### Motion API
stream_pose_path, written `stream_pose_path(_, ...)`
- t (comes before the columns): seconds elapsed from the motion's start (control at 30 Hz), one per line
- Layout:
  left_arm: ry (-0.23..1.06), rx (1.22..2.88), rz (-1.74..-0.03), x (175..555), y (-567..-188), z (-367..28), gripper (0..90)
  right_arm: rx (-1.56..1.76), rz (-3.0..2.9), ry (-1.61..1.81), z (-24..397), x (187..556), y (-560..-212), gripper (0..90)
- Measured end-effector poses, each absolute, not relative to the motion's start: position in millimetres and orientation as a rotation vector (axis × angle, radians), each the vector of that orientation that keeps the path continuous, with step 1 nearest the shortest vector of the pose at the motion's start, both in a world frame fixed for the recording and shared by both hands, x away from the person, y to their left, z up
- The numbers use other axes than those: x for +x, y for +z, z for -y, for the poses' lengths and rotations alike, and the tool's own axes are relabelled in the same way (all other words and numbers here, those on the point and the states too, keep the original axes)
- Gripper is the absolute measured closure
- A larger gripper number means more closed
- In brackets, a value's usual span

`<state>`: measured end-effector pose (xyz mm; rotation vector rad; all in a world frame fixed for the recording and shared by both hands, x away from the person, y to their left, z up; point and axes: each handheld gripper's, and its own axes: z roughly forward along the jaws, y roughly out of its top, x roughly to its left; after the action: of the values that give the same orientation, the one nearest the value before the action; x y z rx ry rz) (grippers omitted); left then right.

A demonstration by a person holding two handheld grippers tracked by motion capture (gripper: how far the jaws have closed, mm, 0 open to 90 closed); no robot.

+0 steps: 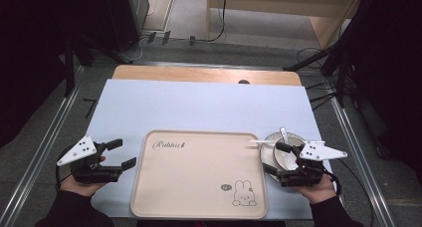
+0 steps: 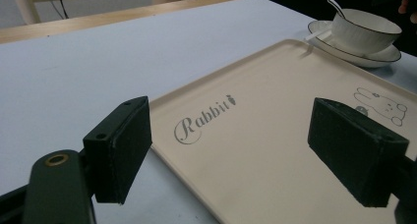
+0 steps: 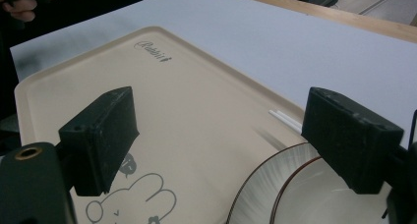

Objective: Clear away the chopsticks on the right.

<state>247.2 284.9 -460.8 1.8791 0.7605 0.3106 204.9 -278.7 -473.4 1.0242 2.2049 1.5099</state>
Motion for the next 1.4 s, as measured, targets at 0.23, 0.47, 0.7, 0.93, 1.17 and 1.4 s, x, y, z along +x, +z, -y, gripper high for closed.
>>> stream_pose_path(0.23,0.306,1.886,-0.765,248.1,-461.8,-282.5,17.2,1.046,-2.197,1.51,280.3,205.4,-473.0,14.1)
stream_pose_path(0.47,0.304,1.896,-0.768,248.8,-462.0,-282.5,17.7,1.059,-2.194,1.5,278.9,207.0,-472.9,14.2)
stream_pose_path(0.7,0.301,1.902,-0.774,249.4,-462.8,-282.1,18.4,1.041,-2.216,1.485,278.7,207.0,-473.9,20.7)
stream_pose_path(0.93,0.304,1.914,-0.777,249.4,-462.7,-281.8,18.7,1.072,-2.232,1.503,281.4,210.5,-474.6,20.8)
stream_pose_path(1.17,0.307,1.916,-0.78,249.1,-462.9,-281.5,19.0,1.067,-2.239,1.491,280.6,210.8,-474.1,21.5)
stream_pose_path(1.4,0.308,1.92,-0.782,248.9,-462.8,-281.5,19.3,1.066,-2.259,1.495,282.1,211.1,-473.5,28.1)
